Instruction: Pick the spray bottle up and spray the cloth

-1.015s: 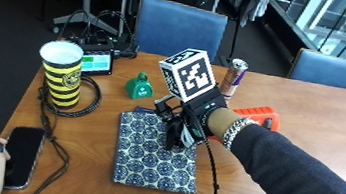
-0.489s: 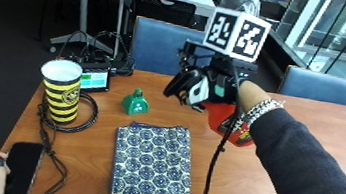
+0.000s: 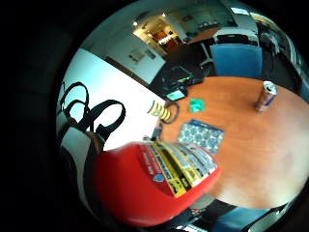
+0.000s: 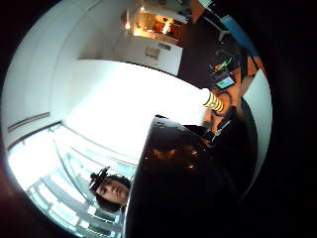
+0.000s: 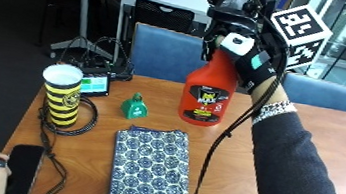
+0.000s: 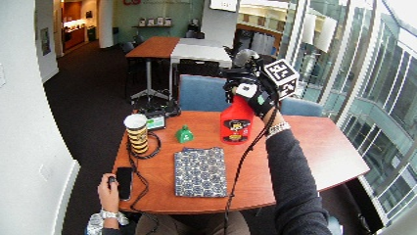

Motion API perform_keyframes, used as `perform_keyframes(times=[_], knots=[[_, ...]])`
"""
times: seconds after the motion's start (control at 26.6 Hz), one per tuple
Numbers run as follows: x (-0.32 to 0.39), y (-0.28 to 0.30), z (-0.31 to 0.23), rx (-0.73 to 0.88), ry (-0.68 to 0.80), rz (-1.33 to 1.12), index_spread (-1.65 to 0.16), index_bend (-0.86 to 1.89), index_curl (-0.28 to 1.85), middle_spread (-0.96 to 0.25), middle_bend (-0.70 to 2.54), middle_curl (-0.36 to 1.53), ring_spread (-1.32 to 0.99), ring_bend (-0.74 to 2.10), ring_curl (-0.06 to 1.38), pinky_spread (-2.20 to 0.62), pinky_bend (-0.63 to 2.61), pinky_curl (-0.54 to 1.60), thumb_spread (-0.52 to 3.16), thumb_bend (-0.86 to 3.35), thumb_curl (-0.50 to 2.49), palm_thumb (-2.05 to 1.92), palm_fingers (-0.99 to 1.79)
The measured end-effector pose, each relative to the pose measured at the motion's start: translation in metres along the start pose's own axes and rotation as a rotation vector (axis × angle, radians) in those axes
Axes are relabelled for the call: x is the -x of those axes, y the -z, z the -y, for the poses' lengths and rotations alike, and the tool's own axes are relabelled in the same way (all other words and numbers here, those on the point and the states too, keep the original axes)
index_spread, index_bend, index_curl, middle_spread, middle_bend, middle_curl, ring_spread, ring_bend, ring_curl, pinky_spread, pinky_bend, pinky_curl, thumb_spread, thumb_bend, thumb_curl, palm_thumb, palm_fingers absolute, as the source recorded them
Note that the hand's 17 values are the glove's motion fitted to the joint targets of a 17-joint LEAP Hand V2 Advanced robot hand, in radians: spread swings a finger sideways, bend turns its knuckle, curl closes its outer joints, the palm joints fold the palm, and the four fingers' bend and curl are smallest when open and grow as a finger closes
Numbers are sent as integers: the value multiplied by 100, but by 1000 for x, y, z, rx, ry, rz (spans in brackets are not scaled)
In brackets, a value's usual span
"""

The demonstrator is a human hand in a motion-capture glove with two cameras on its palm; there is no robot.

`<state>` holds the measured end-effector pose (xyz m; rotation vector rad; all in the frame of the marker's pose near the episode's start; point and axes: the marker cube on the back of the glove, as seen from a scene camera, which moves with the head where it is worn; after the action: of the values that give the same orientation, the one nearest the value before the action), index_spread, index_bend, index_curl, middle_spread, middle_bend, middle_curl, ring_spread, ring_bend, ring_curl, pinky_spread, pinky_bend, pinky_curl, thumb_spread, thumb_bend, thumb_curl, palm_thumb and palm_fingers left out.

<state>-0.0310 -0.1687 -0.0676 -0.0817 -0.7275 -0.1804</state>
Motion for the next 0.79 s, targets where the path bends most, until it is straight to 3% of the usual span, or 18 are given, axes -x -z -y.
perform_keyframes(times=[0.34, 0.56, 0.79], knots=[[15, -82, -1, -83, 78, 98, -33, 20, 61, -22, 59, 50, -24, 59, 46, -33, 40, 38, 21, -3, 80, 96, 136], [-12, -160, -5, -8, 51, 102, -32, 20, 61, -22, 59, 50, -24, 59, 47, -33, 40, 38, 21, -3, 80, 97, 136], [-33, -199, -12, 39, 9, 137, -32, 20, 61, -22, 59, 50, -23, 59, 47, -33, 40, 39, 22, -3, 80, 97, 136]])
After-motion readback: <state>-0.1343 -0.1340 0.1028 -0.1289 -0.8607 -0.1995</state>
